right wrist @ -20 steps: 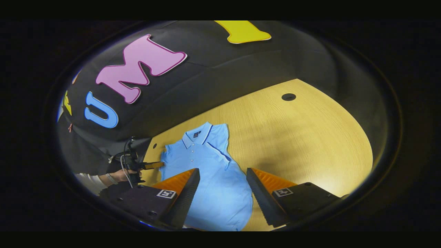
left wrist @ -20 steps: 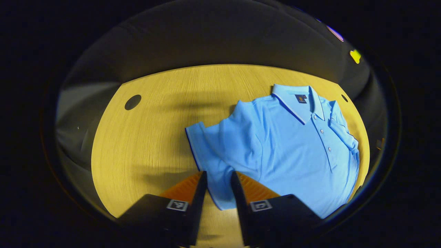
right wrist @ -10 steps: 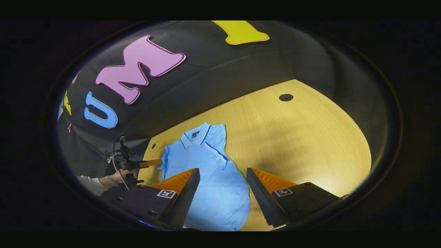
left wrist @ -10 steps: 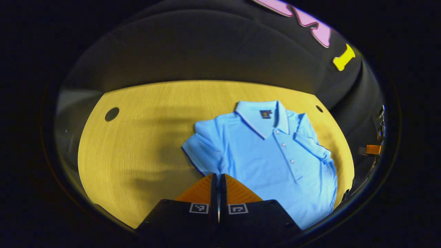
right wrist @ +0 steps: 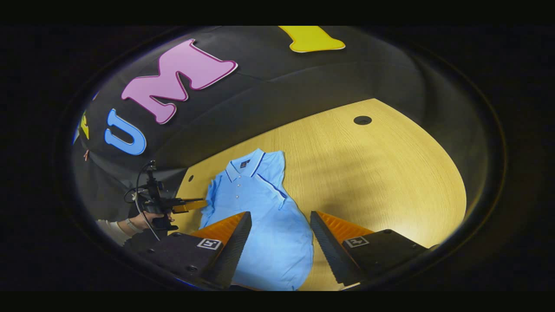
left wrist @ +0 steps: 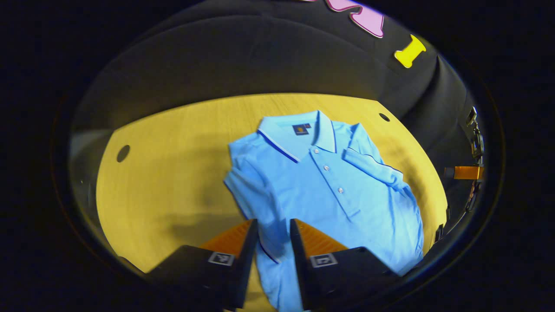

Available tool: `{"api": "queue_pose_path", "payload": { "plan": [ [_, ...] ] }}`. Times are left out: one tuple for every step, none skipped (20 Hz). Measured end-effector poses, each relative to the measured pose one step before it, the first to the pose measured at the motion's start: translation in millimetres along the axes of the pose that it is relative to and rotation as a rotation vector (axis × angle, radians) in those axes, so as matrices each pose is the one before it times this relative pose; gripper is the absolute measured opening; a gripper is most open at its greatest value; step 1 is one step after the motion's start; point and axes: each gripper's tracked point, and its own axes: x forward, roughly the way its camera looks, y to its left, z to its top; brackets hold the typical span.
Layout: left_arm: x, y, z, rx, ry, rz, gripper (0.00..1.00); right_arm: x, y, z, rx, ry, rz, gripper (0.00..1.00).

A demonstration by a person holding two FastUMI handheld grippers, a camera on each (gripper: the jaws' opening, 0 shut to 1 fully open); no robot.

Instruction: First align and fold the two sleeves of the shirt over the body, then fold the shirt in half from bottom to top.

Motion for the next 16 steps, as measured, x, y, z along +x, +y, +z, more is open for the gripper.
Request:
{"api": "queue_pose_path", "payload": {
  "plan": [
    [-0.53,1.81,-2.07,0.00322,-0.00046,0.01103,0.58,0.54,-0.41,-2.95,-0.00943,0.00449,-0.00409,0.87],
    [-1.34,4.38,0.52,0.00385,-0.00901,0.02378,0.69,-0.53,-0.38,-2.66,-0.00769,0.00683,-0.00296,0.87],
    [-7.69,3.79,0.09,-0.00627,-0.01203,0.01668,0.82,0.31,-0.52,-3.19,-0.00936,0.00554,-0.00777,0.87],
    [-12.57,0.79,0.17,-0.01646,-0.01443,0.00596,0.96,-0.93,-0.63,-4.31,-0.01438,0.00803,-0.00868,0.87],
    [-15.12,1.88,-0.02,-0.01681,-0.01360,0.00437,0.96,-0.91,0.30,-5.06,-0.01627,0.01106,-0.00814,0.87],
    [-16.66,2.26,-2.49,-0.01279,-0.01003,0.00633,0.96,-1.92,1.66,-6.28,-0.01672,0.01128,-0.00453,0.87],
    [-18.27,3.51,-6.82,-0.00952,-0.00812,0.01500,0.97,-1.99,3.14,-6.32,-0.01448,0.01314,-0.00426,0.87],
    [-19.55,2.26,-10.91,-0.00905,0.00312,0.01222,0.97,-3.70,3.70,-8.51,-0.00969,0.01704,0.00092,0.87],
    [-20.15,-0.59,-15.42,-0.01415,0.01075,0.00371,0.97,-3.91,5.13,-7.43,-0.00345,0.01481,0.00572,0.87],
    [-16.69,-1.55,-18.56,-0.01962,0.01914,0.00088,0.97,-2.39,4.22,-9.86,-0.00003,0.02064,0.00309,0.87],
    [-13.82,-2.91,-24.01,-0.02828,0.03464,0.00009,0.98,-2.92,3.80,-11.81,0.00013,0.02485,0.00277,0.88],
    [-12.09,-5.08,-25.68,-0.03431,0.03729,-0.00573,0.98,-3.88,3.54,-11.25,-0.00140,0.02151,0.00106,0.88],
    [-8.48,-4.39,-28.95,-0.03556,0.03777,-0.00470,0.98,-2.82,2.60,-12.40,-0.00519,0.02499,-0.00332,0.90],
    [-4.73,-6.00,-24.33,-0.03044,0.03381,-0.01137,0.98,-2.67,1.30,-13.07,-0.00253,0.02187,-0.00798,0.91],
    [-1.62,-5.35,-23.87,-0.01932,0.02164,-0.00739,0.97,-2.00,3.02,-13.10,-0.00202,0.02493,-0.00196,0.92],
    [0.87,-2.68,-19.11,-0.00736,0.01502,0.00136,0.98,-1.65,0.57,-13.87,-0.00493,0.02339,-0.00964,0.92]
  ]
}}
